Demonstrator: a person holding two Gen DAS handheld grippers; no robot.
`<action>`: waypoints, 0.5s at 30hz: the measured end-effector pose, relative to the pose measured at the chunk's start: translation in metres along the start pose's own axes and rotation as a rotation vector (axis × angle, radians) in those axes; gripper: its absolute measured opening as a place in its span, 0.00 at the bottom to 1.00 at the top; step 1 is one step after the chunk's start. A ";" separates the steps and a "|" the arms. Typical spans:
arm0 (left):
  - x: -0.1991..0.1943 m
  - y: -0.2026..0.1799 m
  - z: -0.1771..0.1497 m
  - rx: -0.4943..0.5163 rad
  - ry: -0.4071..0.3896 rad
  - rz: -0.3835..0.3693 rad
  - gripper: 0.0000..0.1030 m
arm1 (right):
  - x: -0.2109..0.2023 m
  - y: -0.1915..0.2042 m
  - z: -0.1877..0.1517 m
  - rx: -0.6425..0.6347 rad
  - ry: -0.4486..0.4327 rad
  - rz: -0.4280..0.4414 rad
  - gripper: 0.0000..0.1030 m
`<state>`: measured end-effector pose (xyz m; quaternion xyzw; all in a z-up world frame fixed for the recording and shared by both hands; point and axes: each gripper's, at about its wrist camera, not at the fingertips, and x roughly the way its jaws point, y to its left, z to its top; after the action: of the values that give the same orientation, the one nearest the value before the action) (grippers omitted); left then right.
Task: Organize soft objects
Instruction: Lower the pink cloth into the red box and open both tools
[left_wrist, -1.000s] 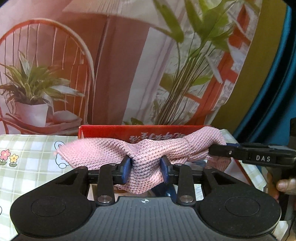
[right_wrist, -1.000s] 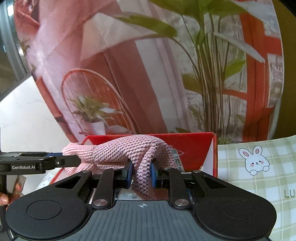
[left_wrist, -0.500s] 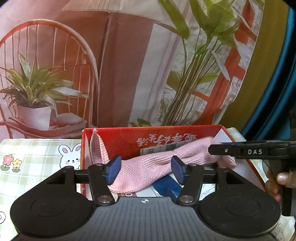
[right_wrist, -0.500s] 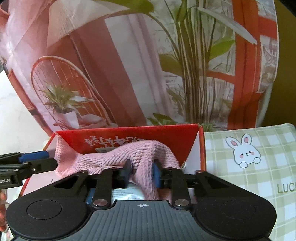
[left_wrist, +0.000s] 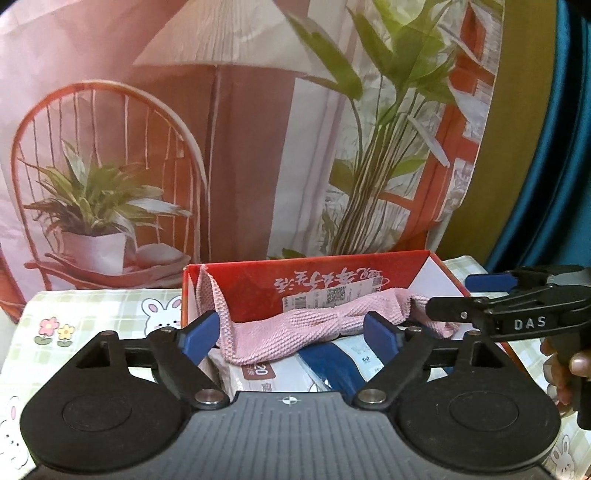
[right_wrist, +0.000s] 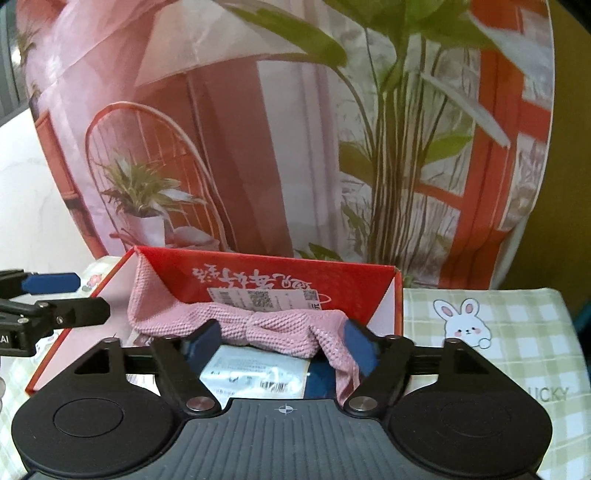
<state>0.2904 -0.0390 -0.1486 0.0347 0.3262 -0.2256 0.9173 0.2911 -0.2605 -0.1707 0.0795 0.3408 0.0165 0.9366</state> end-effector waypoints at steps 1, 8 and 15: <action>-0.004 -0.002 -0.001 0.004 -0.004 0.005 0.87 | -0.005 0.003 -0.001 -0.008 -0.005 -0.005 0.84; -0.038 -0.012 -0.007 0.012 -0.029 0.023 0.99 | -0.038 0.018 -0.010 -0.049 -0.042 -0.017 0.99; -0.077 -0.028 -0.017 0.033 -0.064 0.074 1.00 | -0.074 0.033 -0.026 -0.054 -0.077 -0.028 0.99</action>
<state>0.2160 -0.0301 -0.1121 0.0548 0.2915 -0.1980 0.9343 0.2180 -0.2310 -0.1380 0.0499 0.3052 0.0098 0.9509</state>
